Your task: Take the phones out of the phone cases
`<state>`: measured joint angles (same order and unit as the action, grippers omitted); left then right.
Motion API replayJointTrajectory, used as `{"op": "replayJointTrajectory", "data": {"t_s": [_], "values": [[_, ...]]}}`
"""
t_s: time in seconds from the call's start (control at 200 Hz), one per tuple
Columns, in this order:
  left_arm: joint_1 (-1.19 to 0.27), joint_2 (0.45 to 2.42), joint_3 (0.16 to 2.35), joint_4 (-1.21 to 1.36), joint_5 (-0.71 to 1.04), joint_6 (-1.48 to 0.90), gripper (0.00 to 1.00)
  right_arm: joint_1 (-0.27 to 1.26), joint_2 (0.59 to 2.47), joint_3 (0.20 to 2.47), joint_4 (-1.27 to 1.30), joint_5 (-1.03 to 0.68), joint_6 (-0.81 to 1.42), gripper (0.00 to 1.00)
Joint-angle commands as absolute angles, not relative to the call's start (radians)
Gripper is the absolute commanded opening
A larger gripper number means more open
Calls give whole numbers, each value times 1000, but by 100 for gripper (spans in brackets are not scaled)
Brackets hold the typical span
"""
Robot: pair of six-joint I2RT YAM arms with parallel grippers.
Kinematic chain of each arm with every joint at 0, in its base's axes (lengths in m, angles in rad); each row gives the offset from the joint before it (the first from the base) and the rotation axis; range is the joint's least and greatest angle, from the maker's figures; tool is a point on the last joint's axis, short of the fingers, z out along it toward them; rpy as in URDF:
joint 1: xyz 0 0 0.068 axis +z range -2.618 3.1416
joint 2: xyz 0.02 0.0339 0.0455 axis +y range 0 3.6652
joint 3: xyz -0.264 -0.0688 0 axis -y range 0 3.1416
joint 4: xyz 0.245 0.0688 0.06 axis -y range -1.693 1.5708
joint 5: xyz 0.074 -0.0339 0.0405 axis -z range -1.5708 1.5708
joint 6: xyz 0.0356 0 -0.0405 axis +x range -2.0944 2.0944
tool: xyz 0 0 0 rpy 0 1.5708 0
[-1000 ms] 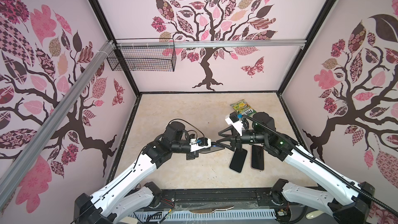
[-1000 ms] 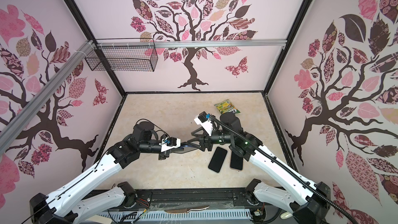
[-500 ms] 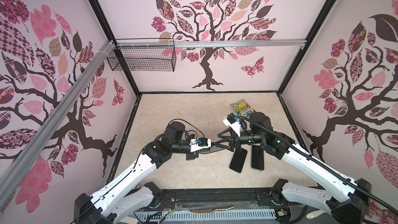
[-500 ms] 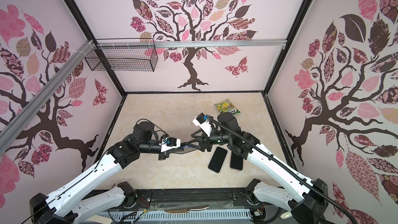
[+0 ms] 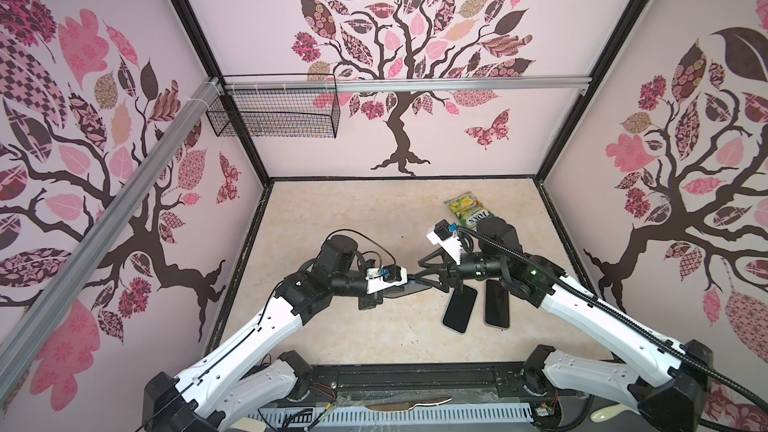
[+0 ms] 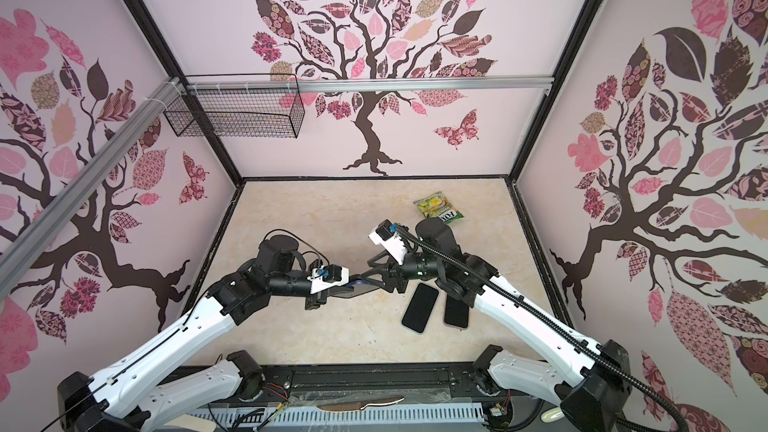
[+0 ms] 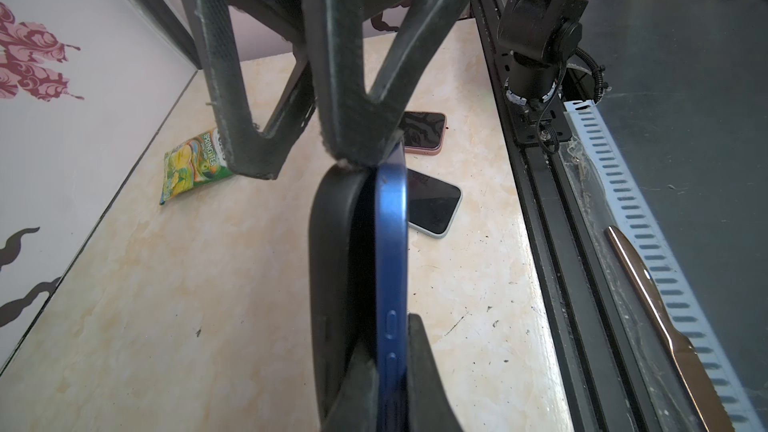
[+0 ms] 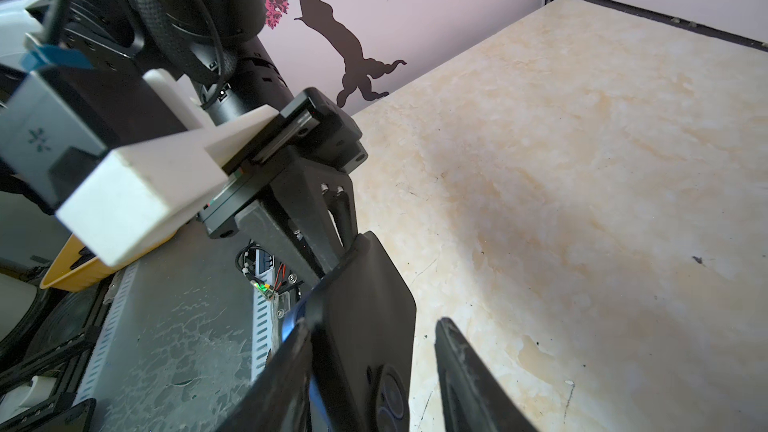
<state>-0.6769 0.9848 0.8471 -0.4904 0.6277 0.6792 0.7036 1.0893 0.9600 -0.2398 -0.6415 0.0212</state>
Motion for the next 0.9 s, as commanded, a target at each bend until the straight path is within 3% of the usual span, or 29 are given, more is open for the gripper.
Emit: {"op": "replayJointTrajectory", "data": {"t_s": [0.0, 0.455, 0.625, 0.895], "values": [[-695, 975, 877, -416, 687, 681, 0, 704, 1114, 954, -272, -545, 7, 49], [-719, 972, 877, -408, 683, 677, 0, 713, 1114, 933, -299, -413, -20, 46], [-723, 979, 881, -408, 683, 679, 0, 714, 1105, 923, -281, -482, -57, 45], [-724, 979, 893, -456, 647, 716, 0, 714, 934, 848, -90, -461, -20, 47]]}}
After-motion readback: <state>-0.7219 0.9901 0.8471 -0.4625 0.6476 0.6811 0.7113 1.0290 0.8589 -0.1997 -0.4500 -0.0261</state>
